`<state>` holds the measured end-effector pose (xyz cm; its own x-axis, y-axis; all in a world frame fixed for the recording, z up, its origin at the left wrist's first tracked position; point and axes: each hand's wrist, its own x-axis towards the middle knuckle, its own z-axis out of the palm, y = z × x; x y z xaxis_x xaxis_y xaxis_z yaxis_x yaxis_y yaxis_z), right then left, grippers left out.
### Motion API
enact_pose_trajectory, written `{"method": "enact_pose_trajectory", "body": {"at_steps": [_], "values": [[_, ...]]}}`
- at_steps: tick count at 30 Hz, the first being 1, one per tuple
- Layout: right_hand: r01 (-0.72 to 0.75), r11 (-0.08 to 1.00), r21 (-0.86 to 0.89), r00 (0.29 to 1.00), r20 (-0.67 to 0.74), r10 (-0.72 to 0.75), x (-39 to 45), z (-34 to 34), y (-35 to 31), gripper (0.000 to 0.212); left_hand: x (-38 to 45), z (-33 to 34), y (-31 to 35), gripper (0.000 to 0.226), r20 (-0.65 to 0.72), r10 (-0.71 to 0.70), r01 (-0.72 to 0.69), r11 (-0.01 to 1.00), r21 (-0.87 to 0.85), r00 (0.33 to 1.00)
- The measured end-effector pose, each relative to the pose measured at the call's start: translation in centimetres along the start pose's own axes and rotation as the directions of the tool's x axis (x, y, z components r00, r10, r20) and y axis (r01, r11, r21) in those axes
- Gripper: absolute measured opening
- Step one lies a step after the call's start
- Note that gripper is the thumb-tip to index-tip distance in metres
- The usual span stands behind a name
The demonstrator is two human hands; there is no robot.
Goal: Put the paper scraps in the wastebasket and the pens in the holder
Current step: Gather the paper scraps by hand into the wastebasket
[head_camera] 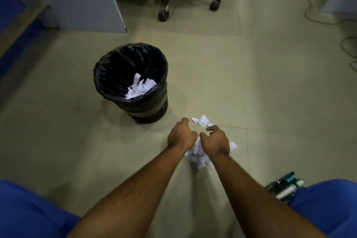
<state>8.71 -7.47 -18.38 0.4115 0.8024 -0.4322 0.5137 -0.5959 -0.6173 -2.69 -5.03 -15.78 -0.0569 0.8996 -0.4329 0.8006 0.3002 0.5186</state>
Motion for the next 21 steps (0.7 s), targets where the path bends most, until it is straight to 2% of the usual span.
{"method": "enact_pose_trajectory", "body": {"at_steps": [3,5,7,10,12,13,16,19,21], "values": [[-0.101,0.938,-0.332,0.989,-0.132,0.060,0.1,0.8,5.2,0.062,-0.5,4.6,-1.8,0.070,-0.006,-0.128,0.126,0.967,0.223,0.992],[-0.127,0.907,-0.400,0.991,-0.092,0.098,0.2,1.3,7.4,0.075,-1.1,7.2,-2.6,0.083,0.038,-0.124,0.112,0.964,0.240,0.992],[-0.101,0.911,-0.399,0.993,0.008,0.114,0.7,2.0,8.8,0.078,-1.7,9.6,-3.1,0.089,0.135,-0.041,0.005,0.966,0.259,0.990],[0.032,0.906,-0.423,0.997,0.083,0.004,0.6,2.9,9.1,0.062,-2.1,11.5,-4.0,0.089,0.226,0.090,-0.185,0.878,0.442,0.970],[0.148,0.928,-0.343,0.988,0.097,-0.121,0.0,3.3,9.1,0.044,-2.3,12.2,-4.5,0.085,0.239,0.094,-0.216,0.802,0.557,0.966],[0.190,0.938,-0.289,0.981,0.097,-0.169,-0.2,3.4,9.1,0.042,-2.2,12.3,-4.7,0.077,0.228,0.097,-0.215,0.787,0.579,0.969],[0.182,0.950,-0.252,0.983,0.058,-0.173,-0.5,2.8,9.8,0.054,-1.4,11.5,-4.7,0.049,0.187,0.141,-0.223,0.802,0.555,0.972],[0.148,0.899,-0.413,0.989,0.068,-0.132,-0.2,2.3,10.5,0.079,-0.3,10.5,-4.7,0.051,0.173,0.179,-0.245,0.809,0.533,0.968],[0.212,0.835,-0.508,0.977,0.094,-0.191,0.1,2.9,10.7,0.079,-0.1,10.4,-4.9,0.056,0.139,0.174,-0.221,0.821,0.526,0.975]]}}
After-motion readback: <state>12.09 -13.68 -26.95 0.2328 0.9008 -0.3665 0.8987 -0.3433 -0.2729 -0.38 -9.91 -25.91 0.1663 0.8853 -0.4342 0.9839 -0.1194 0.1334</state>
